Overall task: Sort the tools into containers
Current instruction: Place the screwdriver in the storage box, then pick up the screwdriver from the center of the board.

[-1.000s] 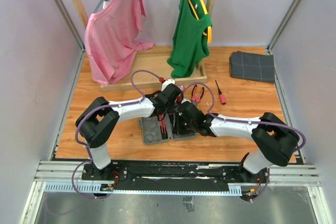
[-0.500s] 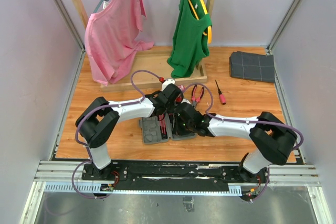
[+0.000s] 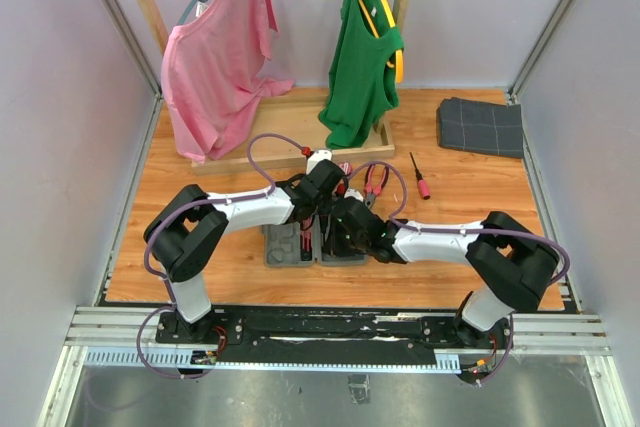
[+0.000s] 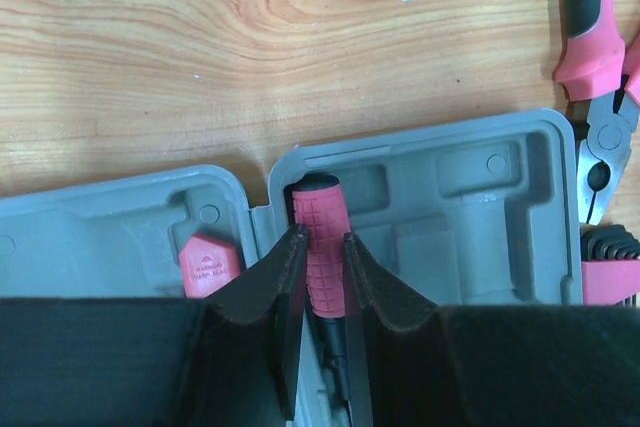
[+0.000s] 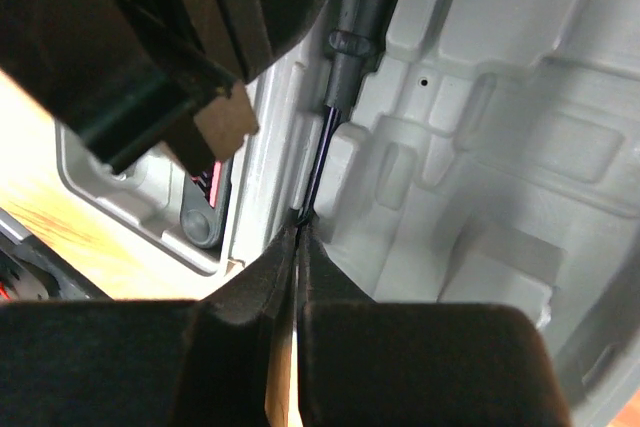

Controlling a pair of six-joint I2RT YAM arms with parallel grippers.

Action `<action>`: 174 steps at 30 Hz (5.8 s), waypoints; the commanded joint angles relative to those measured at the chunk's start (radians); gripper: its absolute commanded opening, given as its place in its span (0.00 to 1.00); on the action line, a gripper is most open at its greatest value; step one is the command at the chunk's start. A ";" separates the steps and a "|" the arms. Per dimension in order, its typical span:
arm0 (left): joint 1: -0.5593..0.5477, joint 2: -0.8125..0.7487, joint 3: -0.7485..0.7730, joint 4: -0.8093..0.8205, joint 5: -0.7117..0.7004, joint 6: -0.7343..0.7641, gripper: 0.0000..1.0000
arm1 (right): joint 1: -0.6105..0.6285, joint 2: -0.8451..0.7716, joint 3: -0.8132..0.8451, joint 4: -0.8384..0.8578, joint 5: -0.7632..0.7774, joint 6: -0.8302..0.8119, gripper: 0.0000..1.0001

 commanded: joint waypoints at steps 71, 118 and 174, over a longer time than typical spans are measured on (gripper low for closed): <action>0.026 -0.505 -0.284 0.089 0.122 0.145 0.48 | -0.254 -0.520 -0.232 -0.283 -0.012 -0.298 0.43; 0.038 -0.849 -0.189 -0.241 -0.072 0.232 0.55 | -0.710 -0.330 0.104 -0.395 0.074 -0.581 0.52; 0.038 -0.864 -0.187 -0.227 -0.068 0.225 0.57 | -0.862 -0.318 0.120 -0.277 -0.132 -0.541 0.07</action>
